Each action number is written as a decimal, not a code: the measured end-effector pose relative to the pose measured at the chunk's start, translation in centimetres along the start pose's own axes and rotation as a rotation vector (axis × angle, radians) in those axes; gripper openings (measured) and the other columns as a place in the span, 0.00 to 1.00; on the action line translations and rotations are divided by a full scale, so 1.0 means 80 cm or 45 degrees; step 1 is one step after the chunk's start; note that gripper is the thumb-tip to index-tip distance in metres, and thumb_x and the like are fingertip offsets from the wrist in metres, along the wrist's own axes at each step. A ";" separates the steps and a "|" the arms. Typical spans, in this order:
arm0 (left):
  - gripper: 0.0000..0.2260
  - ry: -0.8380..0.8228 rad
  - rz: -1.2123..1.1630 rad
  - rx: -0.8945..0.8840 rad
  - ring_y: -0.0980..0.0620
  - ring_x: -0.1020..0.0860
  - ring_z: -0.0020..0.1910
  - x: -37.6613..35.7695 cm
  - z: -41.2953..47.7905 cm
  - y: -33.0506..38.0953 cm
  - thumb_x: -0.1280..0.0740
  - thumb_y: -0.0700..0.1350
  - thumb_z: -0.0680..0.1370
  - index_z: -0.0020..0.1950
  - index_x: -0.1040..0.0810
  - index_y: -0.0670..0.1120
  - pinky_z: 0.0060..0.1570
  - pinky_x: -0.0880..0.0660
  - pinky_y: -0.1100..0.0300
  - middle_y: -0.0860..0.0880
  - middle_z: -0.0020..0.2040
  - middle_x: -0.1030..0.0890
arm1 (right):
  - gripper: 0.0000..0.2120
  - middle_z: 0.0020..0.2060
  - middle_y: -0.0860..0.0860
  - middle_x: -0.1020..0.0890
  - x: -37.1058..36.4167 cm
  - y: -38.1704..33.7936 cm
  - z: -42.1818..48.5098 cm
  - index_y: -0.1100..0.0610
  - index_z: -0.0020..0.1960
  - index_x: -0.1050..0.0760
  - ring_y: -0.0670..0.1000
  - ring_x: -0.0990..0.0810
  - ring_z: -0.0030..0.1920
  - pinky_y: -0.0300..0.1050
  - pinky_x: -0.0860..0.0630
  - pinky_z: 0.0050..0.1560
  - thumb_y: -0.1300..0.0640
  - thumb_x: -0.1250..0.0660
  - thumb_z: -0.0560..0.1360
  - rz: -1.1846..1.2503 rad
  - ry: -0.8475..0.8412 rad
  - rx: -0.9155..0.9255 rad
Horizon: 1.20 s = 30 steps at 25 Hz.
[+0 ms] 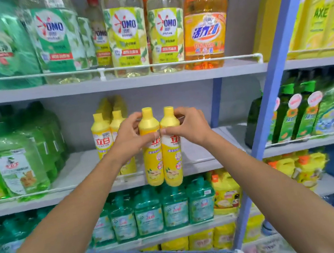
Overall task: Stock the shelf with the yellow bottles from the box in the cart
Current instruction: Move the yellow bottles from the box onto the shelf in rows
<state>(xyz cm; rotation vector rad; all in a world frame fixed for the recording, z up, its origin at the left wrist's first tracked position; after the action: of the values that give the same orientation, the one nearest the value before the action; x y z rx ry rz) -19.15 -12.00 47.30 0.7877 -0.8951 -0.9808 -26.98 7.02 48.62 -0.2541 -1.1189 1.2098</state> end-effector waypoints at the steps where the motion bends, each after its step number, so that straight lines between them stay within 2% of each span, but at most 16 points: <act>1: 0.24 0.019 0.016 -0.023 0.59 0.17 0.47 0.000 0.016 0.007 0.21 0.33 0.69 0.62 0.24 0.43 0.47 0.21 0.67 0.48 0.53 0.16 | 0.22 0.43 0.47 0.13 0.005 0.000 0.015 0.53 0.51 0.17 0.48 0.15 0.45 0.52 0.17 0.50 0.43 0.17 0.63 0.008 0.029 0.014; 4: 0.24 0.080 0.080 -0.080 0.57 0.18 0.47 -0.004 0.054 0.010 0.22 0.33 0.70 0.63 0.25 0.39 0.48 0.21 0.64 0.42 0.54 0.17 | 0.25 0.44 0.49 0.14 0.010 0.009 0.054 0.53 0.53 0.17 0.50 0.15 0.46 0.55 0.17 0.51 0.41 0.19 0.62 0.010 0.113 0.045; 7: 0.23 0.117 0.117 -0.065 0.53 0.19 0.48 -0.014 0.079 -0.012 0.22 0.33 0.70 0.62 0.26 0.40 0.50 0.20 0.54 0.38 0.55 0.18 | 0.28 0.46 0.48 0.14 -0.001 0.032 0.080 0.53 0.56 0.18 0.49 0.16 0.47 0.54 0.18 0.52 0.40 0.19 0.62 0.011 0.148 0.012; 11: 0.25 0.168 0.130 0.011 0.45 0.17 0.51 -0.030 0.086 -0.064 0.22 0.42 0.67 0.61 0.26 0.45 0.53 0.19 0.45 0.41 0.54 0.18 | 0.30 0.49 0.49 0.14 -0.030 0.075 0.090 0.53 0.58 0.19 0.49 0.16 0.49 0.52 0.18 0.52 0.41 0.18 0.62 0.000 0.111 -0.022; 13: 0.25 0.192 0.083 0.043 0.48 0.17 0.53 -0.037 0.087 -0.080 0.22 0.42 0.69 0.63 0.26 0.47 0.52 0.18 0.49 0.45 0.54 0.17 | 0.30 0.50 0.49 0.15 -0.042 0.091 0.091 0.53 0.59 0.19 0.49 0.17 0.50 0.50 0.19 0.53 0.41 0.18 0.62 0.013 0.091 -0.032; 16: 0.27 0.215 -0.041 0.102 0.58 0.18 0.57 -0.043 0.081 -0.094 0.21 0.40 0.72 0.68 0.27 0.47 0.54 0.20 0.62 0.51 0.59 0.17 | 0.31 0.49 0.47 0.16 -0.049 0.108 0.090 0.52 0.59 0.20 0.47 0.18 0.48 0.44 0.20 0.50 0.40 0.18 0.62 0.068 0.076 -0.042; 18: 0.28 0.205 -0.092 0.189 0.56 0.19 0.60 -0.053 0.065 -0.117 0.20 0.40 0.71 0.67 0.28 0.46 0.57 0.20 0.60 0.52 0.61 0.18 | 0.29 0.50 0.45 0.15 -0.054 0.125 0.078 0.52 0.60 0.22 0.43 0.17 0.48 0.40 0.19 0.51 0.43 0.17 0.64 0.125 -0.043 -0.110; 20: 0.26 0.265 -0.059 0.293 0.52 0.18 0.59 -0.067 0.039 -0.148 0.19 0.42 0.70 0.63 0.27 0.48 0.57 0.19 0.54 0.51 0.59 0.17 | 0.28 0.53 0.45 0.15 -0.064 0.146 0.056 0.53 0.62 0.23 0.39 0.17 0.50 0.42 0.18 0.55 0.51 0.17 0.66 0.224 -0.201 -0.194; 23: 0.22 0.404 0.023 0.315 0.53 0.17 0.54 -0.079 0.019 -0.179 0.19 0.46 0.69 0.58 0.25 0.54 0.54 0.18 0.49 0.52 0.55 0.16 | 0.29 0.53 0.45 0.16 -0.079 0.176 0.026 0.56 0.66 0.25 0.32 0.18 0.48 0.31 0.22 0.50 0.58 0.18 0.68 0.241 -0.325 -0.268; 26: 0.23 0.344 0.040 0.295 0.55 0.17 0.54 -0.077 0.024 -0.183 0.20 0.46 0.71 0.64 0.23 0.50 0.55 0.18 0.50 0.53 0.56 0.16 | 0.27 0.51 0.44 0.17 -0.094 0.190 0.014 0.56 0.64 0.24 0.30 0.19 0.46 0.26 0.25 0.45 0.55 0.18 0.68 0.203 -0.286 -0.294; 30: 0.25 0.322 0.048 0.358 0.56 0.18 0.57 -0.075 0.040 -0.190 0.22 0.44 0.72 0.67 0.26 0.50 0.58 0.19 0.49 0.53 0.59 0.17 | 0.26 0.51 0.44 0.16 -0.114 0.194 0.025 0.53 0.62 0.23 0.38 0.18 0.48 0.28 0.22 0.47 0.50 0.18 0.68 0.134 -0.179 -0.310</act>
<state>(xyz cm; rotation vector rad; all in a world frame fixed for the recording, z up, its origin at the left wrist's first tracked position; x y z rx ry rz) -28.98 -12.29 33.85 1.1031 -0.8321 -0.7105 -37.33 4.82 33.97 -0.4232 -1.3925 1.1978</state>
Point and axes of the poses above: each hand's wrist, its own z-axis towards the middle knuckle, its own x-axis out of the back of the hand, y = z × x, the point moved 2 cm from there along z, towards the middle knuckle
